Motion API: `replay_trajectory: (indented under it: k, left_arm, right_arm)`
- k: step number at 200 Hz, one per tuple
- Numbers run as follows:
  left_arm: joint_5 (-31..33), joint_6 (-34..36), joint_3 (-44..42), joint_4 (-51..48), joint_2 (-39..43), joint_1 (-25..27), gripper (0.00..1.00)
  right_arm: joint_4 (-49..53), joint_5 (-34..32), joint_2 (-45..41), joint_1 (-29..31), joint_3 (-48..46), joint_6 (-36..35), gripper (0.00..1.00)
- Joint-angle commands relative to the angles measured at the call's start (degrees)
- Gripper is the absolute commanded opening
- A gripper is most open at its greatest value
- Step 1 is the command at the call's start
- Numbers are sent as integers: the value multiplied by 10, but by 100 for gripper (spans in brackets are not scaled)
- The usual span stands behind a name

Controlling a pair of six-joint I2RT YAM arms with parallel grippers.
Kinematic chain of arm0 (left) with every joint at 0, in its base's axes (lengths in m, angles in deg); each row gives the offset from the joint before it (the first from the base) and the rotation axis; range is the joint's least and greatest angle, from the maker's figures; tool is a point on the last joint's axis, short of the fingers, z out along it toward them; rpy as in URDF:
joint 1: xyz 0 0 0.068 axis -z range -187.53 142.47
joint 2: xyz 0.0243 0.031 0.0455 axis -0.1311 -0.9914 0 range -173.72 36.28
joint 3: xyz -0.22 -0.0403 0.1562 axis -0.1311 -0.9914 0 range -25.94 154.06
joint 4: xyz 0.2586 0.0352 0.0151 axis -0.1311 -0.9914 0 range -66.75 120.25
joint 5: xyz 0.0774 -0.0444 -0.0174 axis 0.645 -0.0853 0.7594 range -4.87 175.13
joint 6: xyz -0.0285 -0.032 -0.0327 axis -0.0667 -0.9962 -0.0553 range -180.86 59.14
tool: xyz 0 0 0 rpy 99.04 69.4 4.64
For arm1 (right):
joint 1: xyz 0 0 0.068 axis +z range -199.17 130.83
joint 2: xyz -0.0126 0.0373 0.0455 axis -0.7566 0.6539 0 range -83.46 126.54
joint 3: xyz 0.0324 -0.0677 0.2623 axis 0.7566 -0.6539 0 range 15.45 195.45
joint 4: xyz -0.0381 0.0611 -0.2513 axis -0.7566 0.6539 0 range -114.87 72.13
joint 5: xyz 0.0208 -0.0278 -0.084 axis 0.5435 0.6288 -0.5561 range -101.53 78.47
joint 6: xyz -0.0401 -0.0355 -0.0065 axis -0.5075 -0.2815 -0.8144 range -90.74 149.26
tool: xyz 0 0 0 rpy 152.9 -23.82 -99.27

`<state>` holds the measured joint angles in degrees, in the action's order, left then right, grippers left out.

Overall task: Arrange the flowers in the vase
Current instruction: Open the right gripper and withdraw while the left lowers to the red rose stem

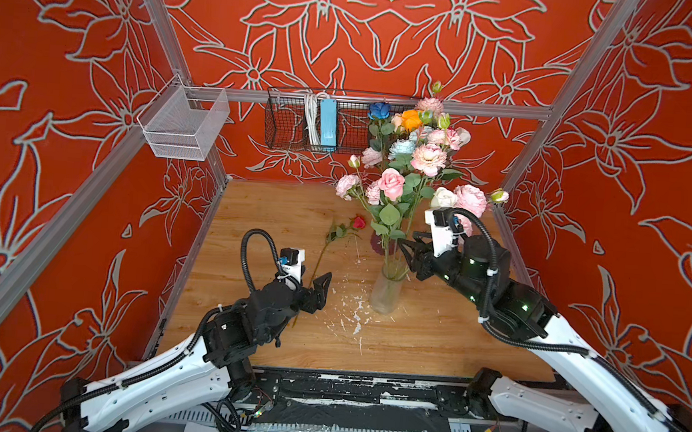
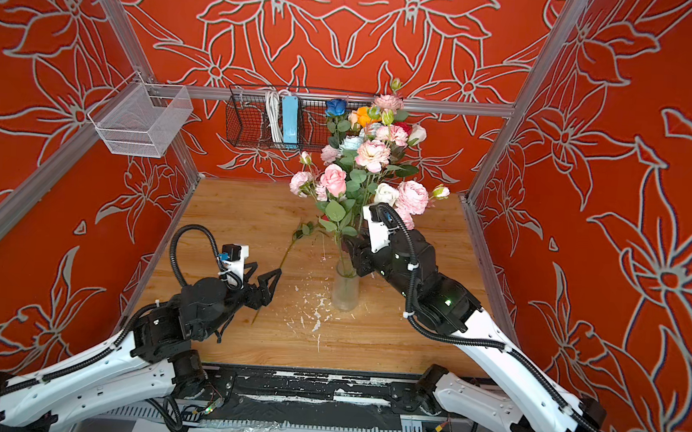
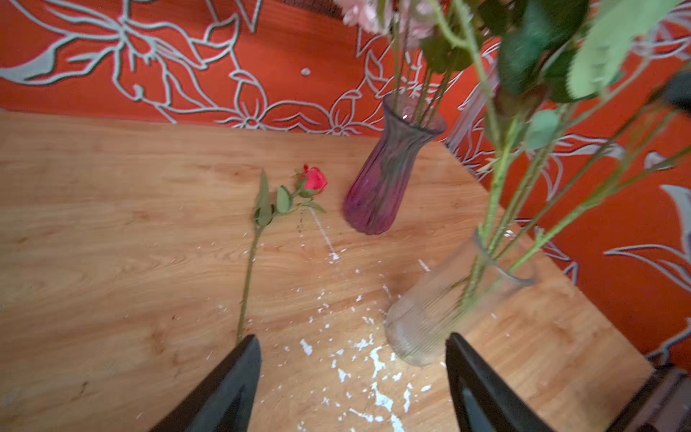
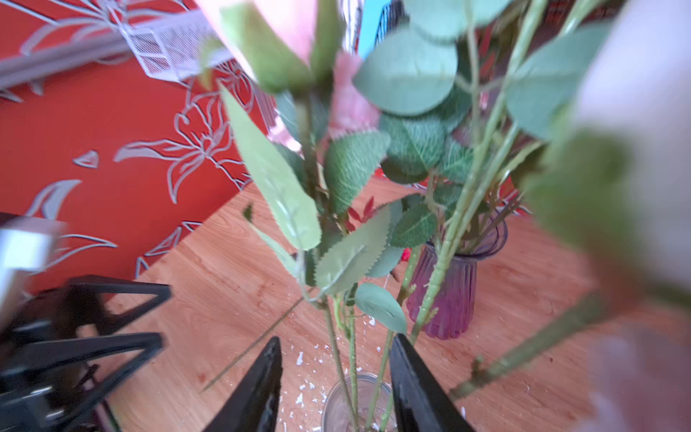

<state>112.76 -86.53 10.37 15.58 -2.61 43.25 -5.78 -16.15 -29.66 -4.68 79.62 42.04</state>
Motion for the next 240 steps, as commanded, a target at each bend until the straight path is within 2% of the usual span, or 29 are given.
replay_trajectory:
  k: [1,32,75,125,161,191,228,240]
  left_arm:
    - [11,-86,26,-107,-43,-34,77]
    - [-57,-214,38,-236,-100,-87,70]
    - [-117,-290,6,-279,-155,-89,63]
    - [-104,-296,9,-286,-297,-97,50]
    - [-145,-265,-26,-205,-345,-133,43]
    - [-187,-226,-14,-172,-408,-172,29]
    - [-206,-206,3,-181,-447,-178,9]
    - [-213,-202,4,-186,-443,-178,5]
  right_arm:
    - [26,28,-25,5,18,14,49]
    - [53,66,-63,7,14,27,49]
    - [81,69,-135,7,-18,48,49]
    - [118,21,-227,7,-73,69,49]
    - [125,-53,-280,7,-120,94,49]
    - [124,-75,-306,7,-147,106,49]
    - [137,-113,-329,7,-158,112,48]
    - [135,-134,-342,7,-163,112,48]
